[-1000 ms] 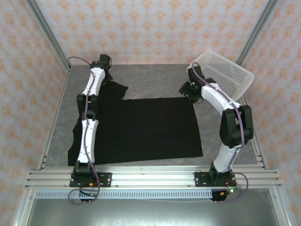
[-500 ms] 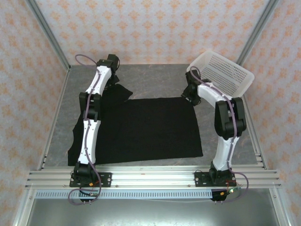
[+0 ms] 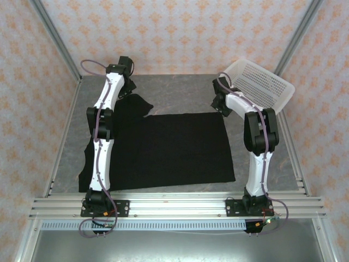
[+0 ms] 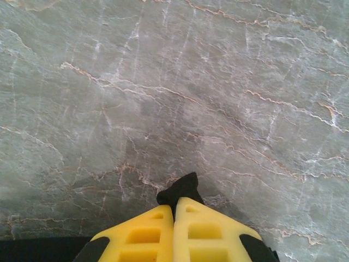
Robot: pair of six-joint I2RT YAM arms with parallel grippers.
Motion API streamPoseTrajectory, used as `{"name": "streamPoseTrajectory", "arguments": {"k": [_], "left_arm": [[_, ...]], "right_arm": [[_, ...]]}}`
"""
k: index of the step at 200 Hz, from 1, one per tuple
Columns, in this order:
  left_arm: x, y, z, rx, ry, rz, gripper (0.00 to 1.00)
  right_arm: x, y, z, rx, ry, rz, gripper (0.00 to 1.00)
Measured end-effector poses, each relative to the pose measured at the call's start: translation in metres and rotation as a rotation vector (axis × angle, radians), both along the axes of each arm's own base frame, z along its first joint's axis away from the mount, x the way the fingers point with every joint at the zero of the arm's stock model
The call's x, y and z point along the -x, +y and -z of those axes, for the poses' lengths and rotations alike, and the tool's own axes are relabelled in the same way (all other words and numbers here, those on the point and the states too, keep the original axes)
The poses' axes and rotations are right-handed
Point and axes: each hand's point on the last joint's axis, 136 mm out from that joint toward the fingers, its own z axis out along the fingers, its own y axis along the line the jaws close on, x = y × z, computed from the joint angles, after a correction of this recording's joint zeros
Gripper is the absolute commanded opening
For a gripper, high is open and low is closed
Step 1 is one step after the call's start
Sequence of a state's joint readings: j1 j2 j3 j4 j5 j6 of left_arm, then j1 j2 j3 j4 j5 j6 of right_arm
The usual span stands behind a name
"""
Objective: Fold and stack the t-shirts
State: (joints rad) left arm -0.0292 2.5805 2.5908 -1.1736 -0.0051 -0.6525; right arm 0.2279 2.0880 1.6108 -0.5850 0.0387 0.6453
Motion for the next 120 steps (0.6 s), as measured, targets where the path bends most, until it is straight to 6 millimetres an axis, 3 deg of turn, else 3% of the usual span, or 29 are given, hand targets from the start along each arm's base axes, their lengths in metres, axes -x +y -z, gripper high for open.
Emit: {"name": "streamPoseTrajectory", "arguments": {"k": [16, 43, 86, 100, 120], "left_arm": [[-0.001, -0.001, 0.0, 0.006, -0.004, 0.001, 0.0], [-0.003, -0.002, -0.001, 0.011, -0.012, 0.003, 0.0], [-0.004, -0.004, -0.001, 0.024, -0.015, 0.007, 0.0], [-0.005, -0.004, -0.001, 0.025, -0.019, 0.007, 0.0], [-0.005, -0.005, -0.001, 0.028, -0.019, 0.007, 0.0]], "right_arm": [[-0.008, 0.001, 0.001, -0.002, -0.005, 0.003, 0.53], [-0.009, -0.002, 0.019, 0.022, 0.027, 0.01, 0.52], [-0.015, -0.003, 0.019, 0.033, 0.019, 0.021, 0.38], [-0.016, -0.003, 0.019, 0.036, 0.02, 0.022, 0.38], [-0.013, -0.004, 0.019, 0.05, 0.027, 0.028, 0.48]]}}
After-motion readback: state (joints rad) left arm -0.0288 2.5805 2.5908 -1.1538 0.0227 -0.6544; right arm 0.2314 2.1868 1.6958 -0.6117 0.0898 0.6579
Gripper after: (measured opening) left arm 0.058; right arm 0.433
